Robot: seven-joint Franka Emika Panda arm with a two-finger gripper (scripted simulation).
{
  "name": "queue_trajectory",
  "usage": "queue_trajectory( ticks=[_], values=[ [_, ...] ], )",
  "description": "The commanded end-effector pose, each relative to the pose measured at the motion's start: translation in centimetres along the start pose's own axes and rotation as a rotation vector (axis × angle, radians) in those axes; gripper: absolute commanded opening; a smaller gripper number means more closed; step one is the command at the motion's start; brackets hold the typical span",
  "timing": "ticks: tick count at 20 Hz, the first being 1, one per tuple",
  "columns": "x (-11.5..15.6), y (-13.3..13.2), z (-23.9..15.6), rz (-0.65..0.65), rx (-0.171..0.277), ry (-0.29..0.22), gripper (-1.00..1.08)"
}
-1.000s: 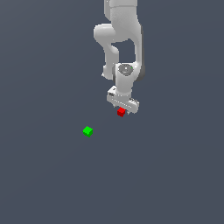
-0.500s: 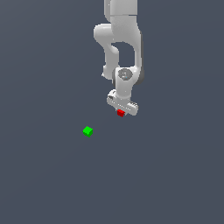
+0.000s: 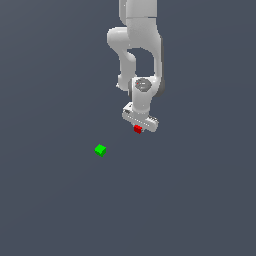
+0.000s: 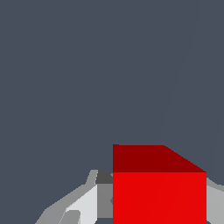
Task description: Stack the red cube on top of the green cube.
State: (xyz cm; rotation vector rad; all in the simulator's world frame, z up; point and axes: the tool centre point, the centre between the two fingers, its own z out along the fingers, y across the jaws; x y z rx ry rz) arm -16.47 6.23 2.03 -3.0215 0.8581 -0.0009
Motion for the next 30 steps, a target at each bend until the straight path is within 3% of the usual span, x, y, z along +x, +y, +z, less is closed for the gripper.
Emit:
queue_trajectory(
  ticks=[1, 9, 23, 30],
  values=[
    [0.0, 0.0, 0.0, 0.000, 0.000, 0.000, -1.00],
    [0.0, 0.0, -1.7, 0.000, 0.000, 0.000, -1.00],
    [0.0, 0.1, -8.8, 0.001, -0.001, 0.000, -1.00],
    [0.0, 0.1, -10.0, 0.001, -0.001, 0.000, -1.00]
  ],
)
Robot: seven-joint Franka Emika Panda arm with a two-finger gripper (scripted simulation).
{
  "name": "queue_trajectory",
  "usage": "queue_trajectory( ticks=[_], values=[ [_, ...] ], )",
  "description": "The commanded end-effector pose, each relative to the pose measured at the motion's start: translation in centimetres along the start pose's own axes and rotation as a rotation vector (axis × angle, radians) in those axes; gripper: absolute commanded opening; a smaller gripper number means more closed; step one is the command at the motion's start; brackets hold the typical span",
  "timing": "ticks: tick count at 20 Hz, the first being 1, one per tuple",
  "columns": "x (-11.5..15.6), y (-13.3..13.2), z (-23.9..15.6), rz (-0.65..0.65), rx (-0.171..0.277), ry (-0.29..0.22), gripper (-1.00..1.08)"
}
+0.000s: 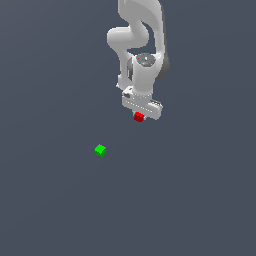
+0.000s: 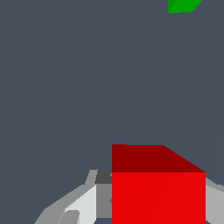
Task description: Stack the red cube on top of the green cube.
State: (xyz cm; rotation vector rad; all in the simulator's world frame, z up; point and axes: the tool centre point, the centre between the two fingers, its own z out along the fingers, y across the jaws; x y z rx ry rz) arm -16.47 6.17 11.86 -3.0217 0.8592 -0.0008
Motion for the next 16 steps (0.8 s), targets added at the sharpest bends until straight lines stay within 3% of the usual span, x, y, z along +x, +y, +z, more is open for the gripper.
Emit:
queue_trajectory(
  ticks=[1, 8, 16],
  values=[
    [0.0, 0.0, 0.0, 0.000, 0.000, 0.000, -1.00],
    [1.3, 0.6, 0.3, 0.000, 0.000, 0.000, -1.00],
    [6.1, 2.7, 1.6, 0.000, -0.001, 0.001, -1.00]
  ],
)
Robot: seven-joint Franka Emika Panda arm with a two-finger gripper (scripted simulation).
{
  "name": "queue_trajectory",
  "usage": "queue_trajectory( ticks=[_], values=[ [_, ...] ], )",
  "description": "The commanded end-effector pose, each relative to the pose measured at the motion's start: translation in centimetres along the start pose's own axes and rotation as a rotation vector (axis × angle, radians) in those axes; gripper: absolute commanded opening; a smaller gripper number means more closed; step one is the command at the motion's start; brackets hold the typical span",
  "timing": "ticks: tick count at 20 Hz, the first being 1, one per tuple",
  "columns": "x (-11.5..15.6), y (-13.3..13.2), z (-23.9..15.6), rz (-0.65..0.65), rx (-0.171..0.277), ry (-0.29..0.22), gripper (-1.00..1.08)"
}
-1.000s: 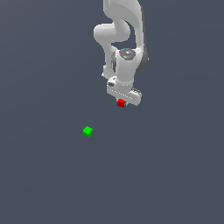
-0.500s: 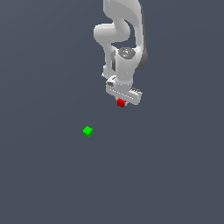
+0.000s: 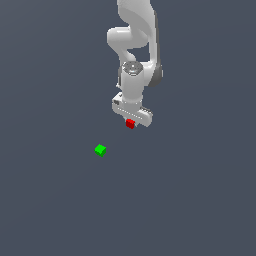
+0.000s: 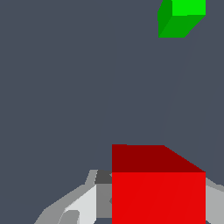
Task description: Stack the red cube on top of the green cube.
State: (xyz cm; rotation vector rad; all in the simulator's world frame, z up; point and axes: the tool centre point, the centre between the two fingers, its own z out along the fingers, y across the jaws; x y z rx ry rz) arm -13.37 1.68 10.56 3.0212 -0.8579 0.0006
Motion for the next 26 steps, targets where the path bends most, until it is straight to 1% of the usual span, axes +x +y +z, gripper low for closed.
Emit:
queue_trajectory(
  ticks=[1, 10, 14, 20, 26],
  values=[
    [1.9, 0.9, 0.5, 0.000, 0.000, 0.001, -1.00],
    [10.2, 4.2, 2.6, 0.000, 0.000, 0.000, -1.00],
    [13.3, 5.4, 3.3, 0.000, 0.001, 0.000, -1.00],
    [16.3, 6.5, 4.0, 0.000, 0.001, 0.000, -1.00],
    [17.8, 7.0, 4.4, 0.000, 0.001, -0.001, -1.00]
  ],
)
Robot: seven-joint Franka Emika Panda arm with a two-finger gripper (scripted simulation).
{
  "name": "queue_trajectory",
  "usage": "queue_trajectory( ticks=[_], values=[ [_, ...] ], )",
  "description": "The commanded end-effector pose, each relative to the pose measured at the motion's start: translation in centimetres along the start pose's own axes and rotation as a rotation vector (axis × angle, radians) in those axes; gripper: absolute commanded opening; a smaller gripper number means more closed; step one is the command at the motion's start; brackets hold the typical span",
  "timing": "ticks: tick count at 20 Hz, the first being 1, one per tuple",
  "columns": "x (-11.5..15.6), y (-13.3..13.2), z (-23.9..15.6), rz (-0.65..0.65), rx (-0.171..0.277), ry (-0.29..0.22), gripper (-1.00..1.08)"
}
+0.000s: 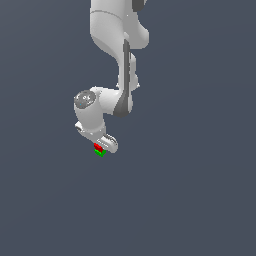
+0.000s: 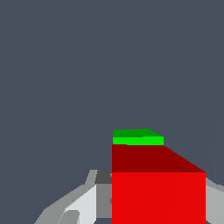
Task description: Stack the red cube on top of the green cube.
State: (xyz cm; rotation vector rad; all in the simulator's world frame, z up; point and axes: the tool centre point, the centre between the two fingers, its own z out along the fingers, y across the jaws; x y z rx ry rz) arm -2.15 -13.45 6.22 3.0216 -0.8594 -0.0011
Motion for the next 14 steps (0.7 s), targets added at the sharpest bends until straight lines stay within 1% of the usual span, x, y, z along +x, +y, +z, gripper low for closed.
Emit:
queue_trajectory(
  ticks=[1, 4, 5, 14],
  values=[
    [0.46, 0.06, 0.05, -0.001, 0.001, 0.001, -1.00],
    [0.59, 0.08, 0.07, -0.001, 0.001, 0.001, -1.00],
    [0.59, 0.08, 0.07, -0.001, 0.001, 0.001, 1.00],
    [0.59, 0.08, 0.07, -0.001, 0.001, 0.001, 1.00]
  ],
)
